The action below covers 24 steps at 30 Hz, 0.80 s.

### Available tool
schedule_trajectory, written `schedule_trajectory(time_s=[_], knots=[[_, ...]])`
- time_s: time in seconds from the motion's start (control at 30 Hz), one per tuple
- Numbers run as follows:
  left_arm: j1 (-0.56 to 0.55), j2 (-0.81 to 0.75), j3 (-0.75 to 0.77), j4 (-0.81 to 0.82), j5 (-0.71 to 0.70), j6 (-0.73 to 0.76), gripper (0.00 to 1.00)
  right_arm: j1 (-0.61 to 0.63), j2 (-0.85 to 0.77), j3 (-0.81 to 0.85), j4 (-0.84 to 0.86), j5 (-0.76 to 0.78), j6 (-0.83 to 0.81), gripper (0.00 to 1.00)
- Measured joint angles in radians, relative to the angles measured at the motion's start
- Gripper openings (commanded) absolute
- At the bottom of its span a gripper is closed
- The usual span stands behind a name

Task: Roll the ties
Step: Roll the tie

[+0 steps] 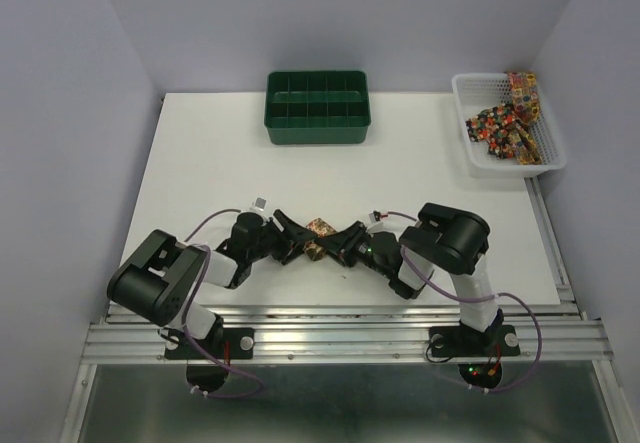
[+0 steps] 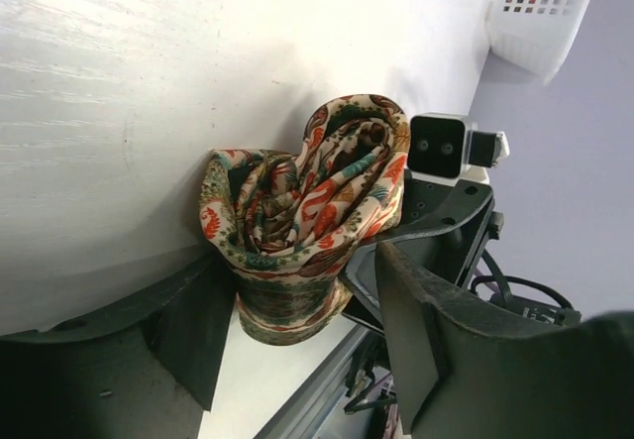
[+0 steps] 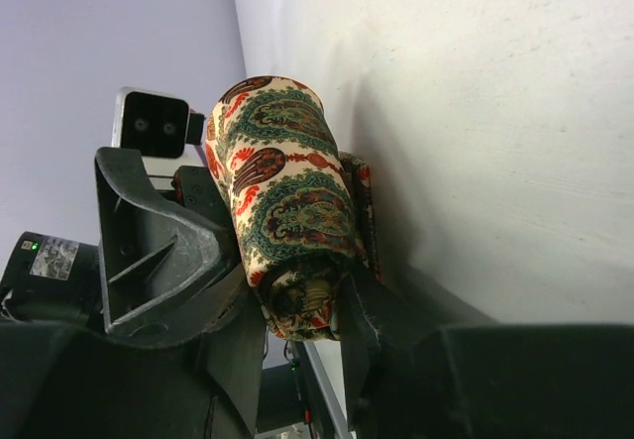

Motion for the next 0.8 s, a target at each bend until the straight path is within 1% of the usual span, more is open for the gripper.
schedule_trajectory(time_s=[0.03, 0.07, 0.1, 0.23, 0.27, 0.3, 0.33, 0.37, 0.4, 0.5, 0.53, 0.6, 0.63, 0.7, 0.8], knots=[[0.0, 0.009, 0.0, 0.01, 0.001, 0.0, 0.63, -0.002, 0.002, 0.0, 0.004, -0.001, 0.003, 0.01], [-0.001, 0.02, 0.0, 0.022, 0.002, -0.001, 0.57, -0.003, 0.005, 0.0, 0.008, -0.002, 0.005, 0.01], [-0.003, 0.033, 0.0, 0.035, 0.002, 0.0, 0.57, -0.005, 0.009, 0.0, 0.014, -0.002, 0.006, 0.01], [-0.004, 0.077, 0.0, 0.089, 0.005, 0.001, 0.45, -0.013, 0.022, 0.0, 0.028, -0.005, 0.011, 0.01], [-0.004, 0.086, 0.0, 0.103, 0.006, -0.001, 0.36, -0.014, 0.026, 0.0, 0.033, -0.005, 0.013, 0.01], [-0.004, 0.1, 0.0, 0.122, 0.004, -0.004, 0.32, -0.017, 0.029, 0.0, 0.037, -0.005, 0.013, 0.01], [-0.004, 0.107, 0.0, 0.132, 0.003, -0.008, 0.19, -0.019, 0.029, -0.001, 0.039, -0.006, 0.013, 0.01], [-0.004, 0.116, -0.001, 0.146, 0.003, -0.01, 0.07, -0.021, 0.029, -0.001, 0.042, -0.008, 0.014, 0.01], [-0.004, 0.123, -0.001, 0.158, 0.004, -0.013, 0.0, -0.023, 0.031, -0.001, 0.045, -0.011, 0.014, 0.01], [-0.004, 0.133, -0.003, 0.175, 0.005, -0.016, 0.0, -0.024, 0.04, -0.003, 0.06, -0.011, 0.017, 0.03], [-0.004, 0.135, -0.006, 0.181, 0.003, -0.016, 0.0, -0.024, 0.043, -0.004, 0.064, -0.012, 0.019, 0.09], [-0.005, 0.135, -0.008, 0.185, 0.0, -0.016, 0.0, -0.025, 0.047, -0.004, 0.07, -0.013, 0.019, 0.17], [-0.006, 0.134, -0.011, 0.189, -0.004, -0.016, 0.0, -0.025, 0.047, -0.004, 0.071, -0.015, 0.019, 0.27], [-0.012, 0.132, -0.021, 0.202, -0.02, -0.019, 0.0, -0.026, 0.047, -0.004, 0.071, -0.019, 0.014, 0.28], [-0.022, 0.118, -0.035, 0.208, -0.041, -0.022, 0.0, -0.026, 0.033, -0.006, 0.053, -0.021, -0.007, 0.33]])
